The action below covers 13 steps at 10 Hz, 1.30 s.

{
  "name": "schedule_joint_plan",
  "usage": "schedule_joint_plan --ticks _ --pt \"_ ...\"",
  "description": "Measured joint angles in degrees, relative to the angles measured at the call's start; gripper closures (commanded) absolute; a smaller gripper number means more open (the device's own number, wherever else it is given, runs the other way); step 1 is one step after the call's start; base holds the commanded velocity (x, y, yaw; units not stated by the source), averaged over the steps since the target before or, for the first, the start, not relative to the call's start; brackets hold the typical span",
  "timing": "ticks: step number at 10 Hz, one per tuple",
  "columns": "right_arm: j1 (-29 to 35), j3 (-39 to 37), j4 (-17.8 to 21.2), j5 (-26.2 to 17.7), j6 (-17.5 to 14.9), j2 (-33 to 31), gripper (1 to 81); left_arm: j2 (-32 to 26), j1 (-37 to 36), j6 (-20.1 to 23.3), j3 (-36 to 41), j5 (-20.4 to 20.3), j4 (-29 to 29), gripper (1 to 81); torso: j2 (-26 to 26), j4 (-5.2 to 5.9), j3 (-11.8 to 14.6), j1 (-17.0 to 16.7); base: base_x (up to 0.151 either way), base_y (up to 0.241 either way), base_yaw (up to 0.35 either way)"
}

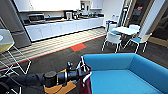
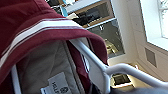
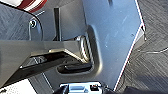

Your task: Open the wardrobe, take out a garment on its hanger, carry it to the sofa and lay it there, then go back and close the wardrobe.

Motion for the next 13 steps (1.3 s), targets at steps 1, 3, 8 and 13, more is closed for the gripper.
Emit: schedule_joint_plan --ticks 1,3,8,13 --pt "-0.02 0.0 0.0 0.0 0.0 0.05 1.0 -0.11 0.0 -0.02 0.0 0.02 0.0 81.1 0.0 0.0 0.0 0.0 0.0 0.0 -0.315" --pt "0.0 -0.02 -0.02 -0.02 0.0 0.33 1.0 -0.11 0.0 -0.02 0.0 0.07 0.0 81.1 0.0 0.0 0.0 0.0 0.0 0.0 -0.316" --pt "0.0 -0.24 -0.02 -0.07 0.02 0.72 1.0 -0.11 0.02 -0.02 0.0 0.05 0.0 81.1 0.0 0.0 -0.02 0.0 0.0 0.0 -0.329" --pt "0.16 -0.52 -0.02 -0.11 0.0 0.94 1.0 -0.27 0.02 -0.05 -1.29 1.26 0.02 81.1 0.0 0.0 -0.02 0.0 0.0 0.0 -0.334"
